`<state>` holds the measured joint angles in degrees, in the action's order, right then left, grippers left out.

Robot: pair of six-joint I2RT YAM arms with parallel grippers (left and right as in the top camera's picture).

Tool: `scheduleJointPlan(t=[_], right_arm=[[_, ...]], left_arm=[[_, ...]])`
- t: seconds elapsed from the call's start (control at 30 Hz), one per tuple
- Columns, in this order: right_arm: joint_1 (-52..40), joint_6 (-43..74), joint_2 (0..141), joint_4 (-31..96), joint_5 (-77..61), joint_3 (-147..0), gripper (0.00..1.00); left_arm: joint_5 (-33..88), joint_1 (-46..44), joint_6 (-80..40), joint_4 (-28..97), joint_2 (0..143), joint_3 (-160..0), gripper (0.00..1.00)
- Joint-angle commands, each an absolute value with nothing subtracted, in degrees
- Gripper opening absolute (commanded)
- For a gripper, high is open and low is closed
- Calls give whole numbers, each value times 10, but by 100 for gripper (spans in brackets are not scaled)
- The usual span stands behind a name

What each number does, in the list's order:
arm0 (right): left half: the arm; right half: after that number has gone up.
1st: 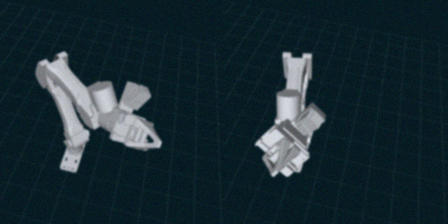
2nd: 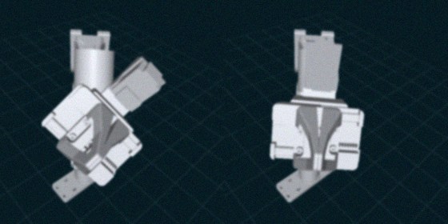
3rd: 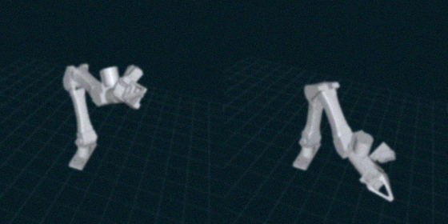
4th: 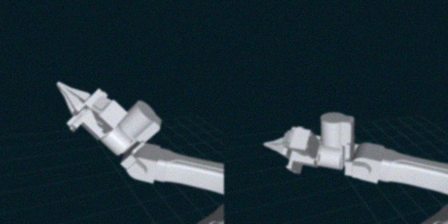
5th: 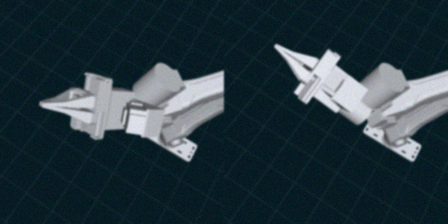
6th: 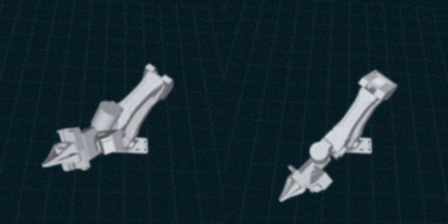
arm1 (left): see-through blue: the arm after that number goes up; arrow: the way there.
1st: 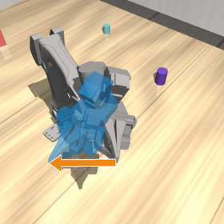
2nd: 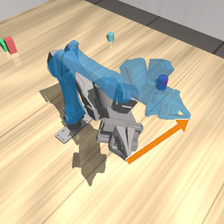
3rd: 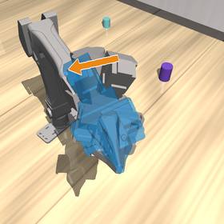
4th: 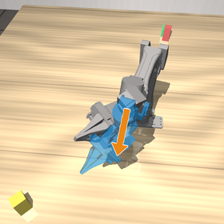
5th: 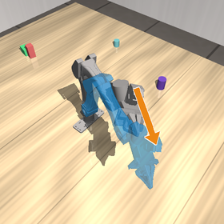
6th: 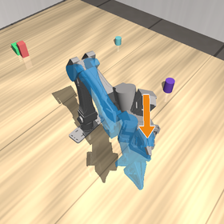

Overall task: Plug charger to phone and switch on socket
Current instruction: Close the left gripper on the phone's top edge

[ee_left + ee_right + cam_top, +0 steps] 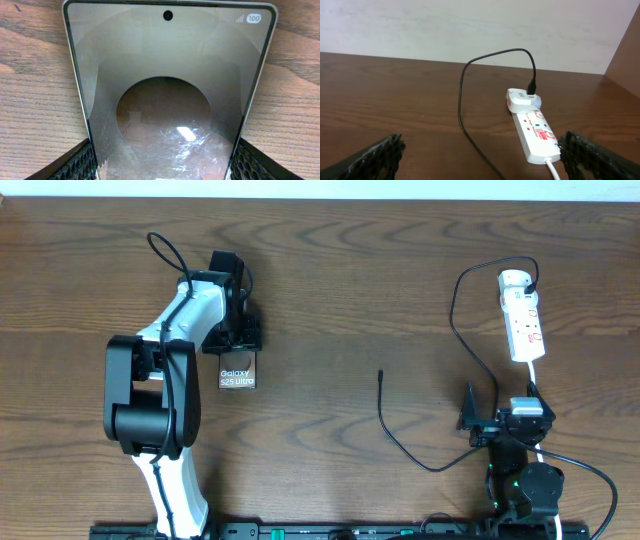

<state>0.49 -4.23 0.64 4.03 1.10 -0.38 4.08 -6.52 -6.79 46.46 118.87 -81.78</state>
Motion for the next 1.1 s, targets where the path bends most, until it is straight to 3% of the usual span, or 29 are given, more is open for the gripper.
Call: scheduleJointPlan(t=[0.0, 0.2, 0.67, 0.83, 0.87, 1.07], right_arm=[[-4, -48, 3, 43, 13, -3, 99], [-4, -48, 3, 43, 13, -3, 99], [-4, -48, 3, 43, 13, -3, 99], [-4, -48, 3, 43, 13, -3, 99], [-4, -48, 3, 43, 13, -3, 99], [-4, -48, 3, 43, 13, -3, 99]], left_arm=[[34, -65, -62, 466, 1199, -812, 65], [34, -65, -62, 466, 1199, -812, 64], [34, -65, -62, 466, 1199, -812, 50], [34, -65, -62, 466, 1199, -812, 41], [34, -65, -62, 466, 1199, -812, 35], [34, -65, -62, 465, 1199, -812, 21]])
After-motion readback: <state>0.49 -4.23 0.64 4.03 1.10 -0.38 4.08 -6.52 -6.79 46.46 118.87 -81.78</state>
